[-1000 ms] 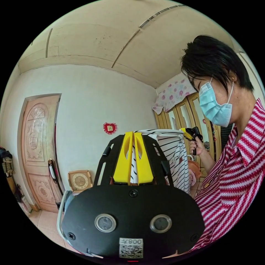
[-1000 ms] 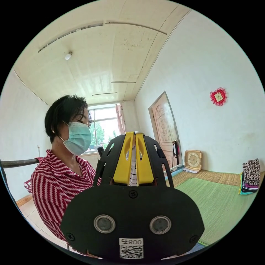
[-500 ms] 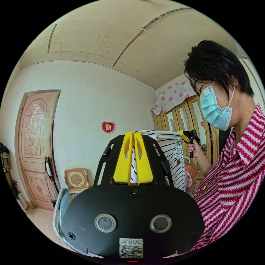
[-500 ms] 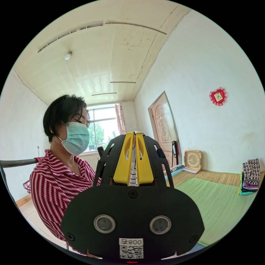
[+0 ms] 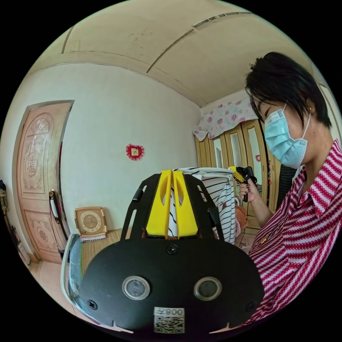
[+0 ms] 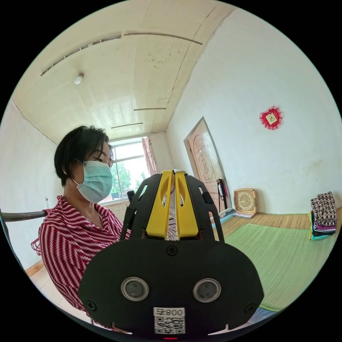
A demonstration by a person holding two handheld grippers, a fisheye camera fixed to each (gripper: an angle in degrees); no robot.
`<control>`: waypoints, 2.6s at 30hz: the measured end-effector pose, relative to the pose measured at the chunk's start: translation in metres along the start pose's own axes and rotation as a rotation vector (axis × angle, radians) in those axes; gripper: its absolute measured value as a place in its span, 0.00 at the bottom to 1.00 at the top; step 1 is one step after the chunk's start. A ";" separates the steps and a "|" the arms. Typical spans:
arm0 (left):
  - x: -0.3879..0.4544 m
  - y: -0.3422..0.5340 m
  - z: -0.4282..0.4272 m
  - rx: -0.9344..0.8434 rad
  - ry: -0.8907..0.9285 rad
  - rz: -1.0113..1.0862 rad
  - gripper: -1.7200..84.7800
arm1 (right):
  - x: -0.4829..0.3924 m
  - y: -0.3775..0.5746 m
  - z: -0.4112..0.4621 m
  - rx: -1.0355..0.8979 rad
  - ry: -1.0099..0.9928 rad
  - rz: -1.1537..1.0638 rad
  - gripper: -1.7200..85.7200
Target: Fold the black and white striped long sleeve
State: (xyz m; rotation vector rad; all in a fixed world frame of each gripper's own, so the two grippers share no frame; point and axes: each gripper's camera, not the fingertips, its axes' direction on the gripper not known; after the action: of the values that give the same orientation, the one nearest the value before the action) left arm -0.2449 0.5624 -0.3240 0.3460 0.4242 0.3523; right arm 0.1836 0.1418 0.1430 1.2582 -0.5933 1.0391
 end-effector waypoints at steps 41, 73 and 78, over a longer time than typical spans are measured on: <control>-0.017 -0.002 0.045 -0.047 0.013 -0.056 0.02 | 0.038 -0.028 -0.019 -0.008 -0.005 0.076 0.03; -0.026 -0.041 0.047 -0.047 0.008 -0.059 0.02 | -0.025 -0.056 -0.063 -0.018 -0.009 0.090 0.03; -0.033 -0.048 0.051 -0.047 0.010 -0.065 0.02 | -0.037 -0.061 -0.071 -0.020 -0.005 0.090 0.03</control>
State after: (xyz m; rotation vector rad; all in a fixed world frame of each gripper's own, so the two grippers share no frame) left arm -0.2380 0.4941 -0.2885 0.2846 0.4353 0.3004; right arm 0.2086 0.2004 0.0652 1.2265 -0.6679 1.1028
